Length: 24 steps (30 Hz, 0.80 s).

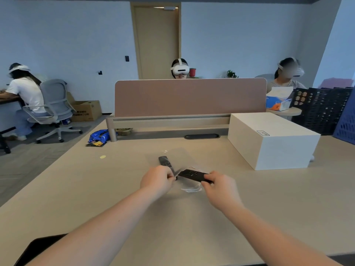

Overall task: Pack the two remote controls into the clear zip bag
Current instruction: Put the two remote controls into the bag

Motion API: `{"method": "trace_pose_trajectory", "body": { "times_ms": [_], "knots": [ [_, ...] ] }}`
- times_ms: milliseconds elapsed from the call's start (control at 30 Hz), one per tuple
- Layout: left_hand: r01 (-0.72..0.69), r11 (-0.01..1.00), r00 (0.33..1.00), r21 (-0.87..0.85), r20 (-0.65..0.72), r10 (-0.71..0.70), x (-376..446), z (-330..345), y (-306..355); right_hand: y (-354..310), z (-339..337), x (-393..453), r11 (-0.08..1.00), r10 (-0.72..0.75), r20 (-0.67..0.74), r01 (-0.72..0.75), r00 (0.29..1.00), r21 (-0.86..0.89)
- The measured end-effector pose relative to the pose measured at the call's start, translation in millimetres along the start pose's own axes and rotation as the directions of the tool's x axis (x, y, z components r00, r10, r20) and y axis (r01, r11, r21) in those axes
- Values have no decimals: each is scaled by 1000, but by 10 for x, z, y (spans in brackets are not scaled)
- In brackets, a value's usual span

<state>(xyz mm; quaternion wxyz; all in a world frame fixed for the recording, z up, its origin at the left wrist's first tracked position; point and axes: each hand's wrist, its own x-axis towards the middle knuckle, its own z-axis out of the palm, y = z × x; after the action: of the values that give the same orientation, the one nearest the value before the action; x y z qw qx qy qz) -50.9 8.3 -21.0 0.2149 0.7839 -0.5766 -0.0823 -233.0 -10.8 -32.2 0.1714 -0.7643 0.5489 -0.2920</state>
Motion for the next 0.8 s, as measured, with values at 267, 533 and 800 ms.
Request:
{"method": "trace_pose_trajectory", "body": {
  "times_ms": [267, 533, 800],
  "knots": [
    [-37, 999, 999, 7, 2, 37, 60, -48, -46, -80, 426, 267, 1000, 14, -5, -13, 1000, 4],
    [-123, 992, 992, 27, 2, 123, 23, -15, -134, -80, 653, 531, 995, 83, 171, -72, 982, -66],
    [-236, 969, 972, 75, 13, 235, -57, 94, -208, -175, 850, 718, 998, 39, 208, -29, 977, -53]
  ]
}}
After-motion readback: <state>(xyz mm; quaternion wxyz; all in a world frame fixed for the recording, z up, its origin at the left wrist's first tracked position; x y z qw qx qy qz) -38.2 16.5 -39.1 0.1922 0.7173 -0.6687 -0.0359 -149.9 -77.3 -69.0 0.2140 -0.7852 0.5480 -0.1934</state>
